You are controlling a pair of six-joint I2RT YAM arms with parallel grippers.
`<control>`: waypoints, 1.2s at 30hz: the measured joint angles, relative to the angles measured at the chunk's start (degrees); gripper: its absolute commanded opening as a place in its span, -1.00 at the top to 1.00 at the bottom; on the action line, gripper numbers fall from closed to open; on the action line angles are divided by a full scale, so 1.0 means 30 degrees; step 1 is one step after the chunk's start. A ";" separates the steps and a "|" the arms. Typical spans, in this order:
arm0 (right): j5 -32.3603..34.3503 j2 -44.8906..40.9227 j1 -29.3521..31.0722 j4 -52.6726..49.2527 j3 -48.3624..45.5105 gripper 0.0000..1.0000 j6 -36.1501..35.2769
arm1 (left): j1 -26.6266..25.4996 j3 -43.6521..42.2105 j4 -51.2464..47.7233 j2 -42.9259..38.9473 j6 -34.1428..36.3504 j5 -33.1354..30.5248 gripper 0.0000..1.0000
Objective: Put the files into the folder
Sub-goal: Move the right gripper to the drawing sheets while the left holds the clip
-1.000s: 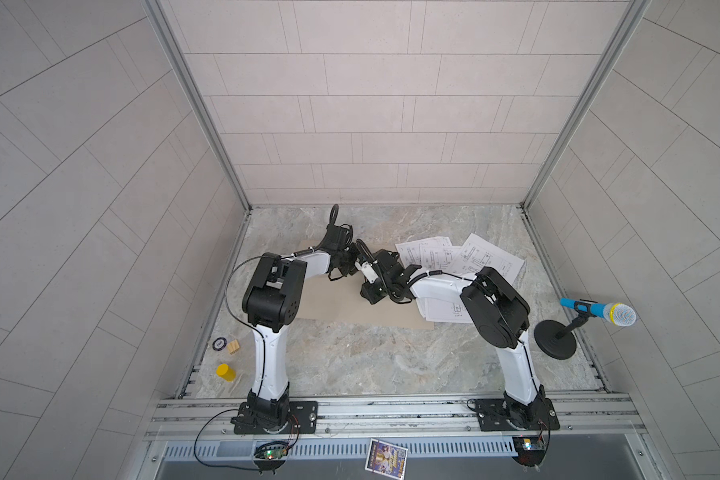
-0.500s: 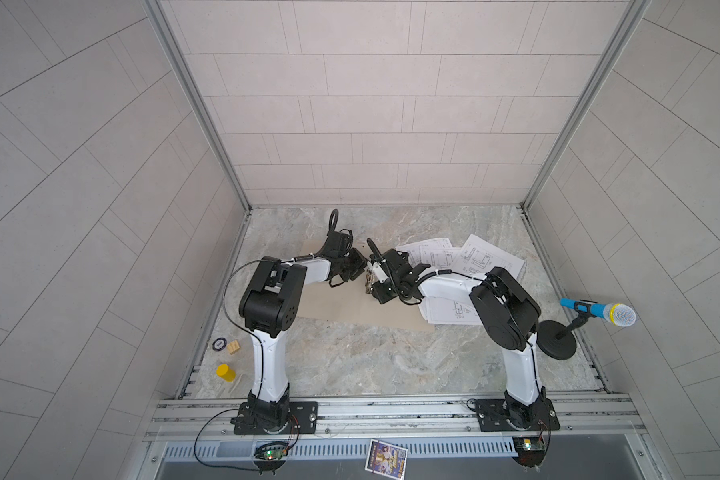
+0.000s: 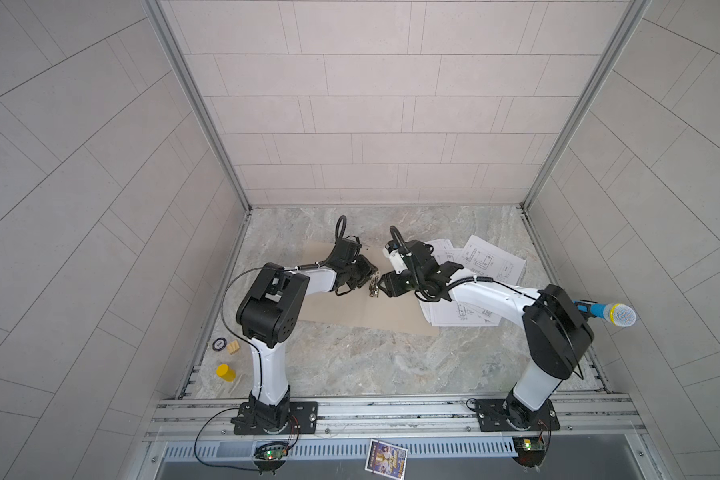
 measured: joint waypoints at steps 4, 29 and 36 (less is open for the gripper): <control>0.0015 -0.1727 -0.2178 0.0124 -0.2069 -0.26 0.0408 | -0.0262 -0.0627 0.0189 -0.0466 -0.0197 -0.0663 0.12; 0.0146 -0.4539 -0.8466 -0.0780 -0.7169 -0.32 0.0765 | -0.3439 -0.0831 -0.2783 -0.3840 0.0423 -0.5122 -0.01; 0.0109 -0.4991 -0.9442 -0.0991 -0.7730 -0.40 0.0750 | -0.3963 0.0845 -0.4197 -0.3723 0.1923 -0.4969 -0.11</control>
